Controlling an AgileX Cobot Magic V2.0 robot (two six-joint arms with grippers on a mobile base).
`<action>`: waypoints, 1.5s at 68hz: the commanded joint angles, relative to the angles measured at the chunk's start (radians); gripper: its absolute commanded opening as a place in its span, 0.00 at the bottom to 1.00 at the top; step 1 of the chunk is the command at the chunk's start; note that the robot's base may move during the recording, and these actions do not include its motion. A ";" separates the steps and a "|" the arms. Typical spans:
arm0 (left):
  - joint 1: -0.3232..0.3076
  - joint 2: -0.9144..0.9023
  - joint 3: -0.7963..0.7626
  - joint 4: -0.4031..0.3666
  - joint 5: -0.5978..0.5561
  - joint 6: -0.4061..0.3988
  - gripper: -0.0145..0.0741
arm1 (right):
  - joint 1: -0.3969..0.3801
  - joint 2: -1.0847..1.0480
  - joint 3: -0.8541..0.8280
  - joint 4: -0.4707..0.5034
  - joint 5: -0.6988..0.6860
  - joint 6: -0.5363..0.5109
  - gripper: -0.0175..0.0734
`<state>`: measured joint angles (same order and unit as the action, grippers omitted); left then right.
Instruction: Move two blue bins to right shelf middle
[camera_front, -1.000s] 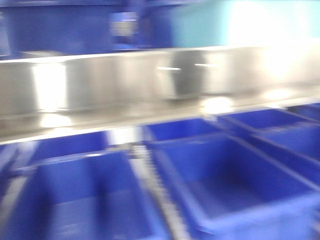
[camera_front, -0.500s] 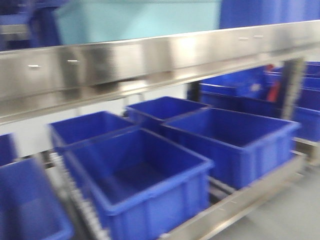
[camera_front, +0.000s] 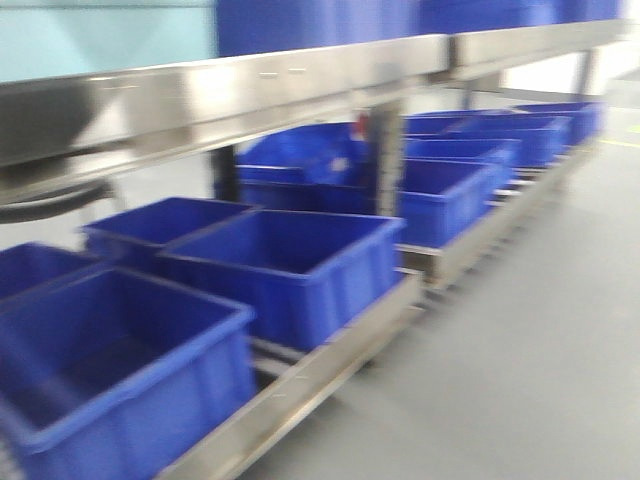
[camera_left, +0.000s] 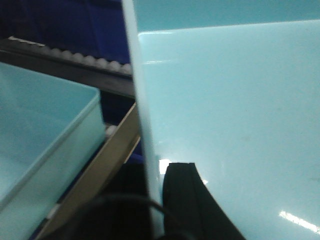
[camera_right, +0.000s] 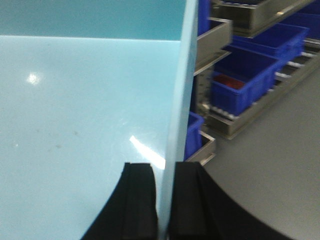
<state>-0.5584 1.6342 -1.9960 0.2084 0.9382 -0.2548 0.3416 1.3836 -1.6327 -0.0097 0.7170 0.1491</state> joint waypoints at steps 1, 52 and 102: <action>-0.019 -0.012 -0.013 -0.089 -0.065 0.008 0.04 | 0.011 -0.009 -0.016 0.067 -0.098 -0.008 0.02; -0.019 -0.012 -0.013 -0.089 -0.065 0.008 0.04 | 0.011 -0.009 -0.016 0.067 -0.098 -0.008 0.02; -0.019 -0.012 -0.013 -0.089 -0.065 0.008 0.04 | 0.011 -0.009 -0.016 0.067 -0.098 -0.008 0.02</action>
<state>-0.5584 1.6342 -1.9960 0.2066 0.9382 -0.2548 0.3416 1.3836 -1.6327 -0.0097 0.7170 0.1491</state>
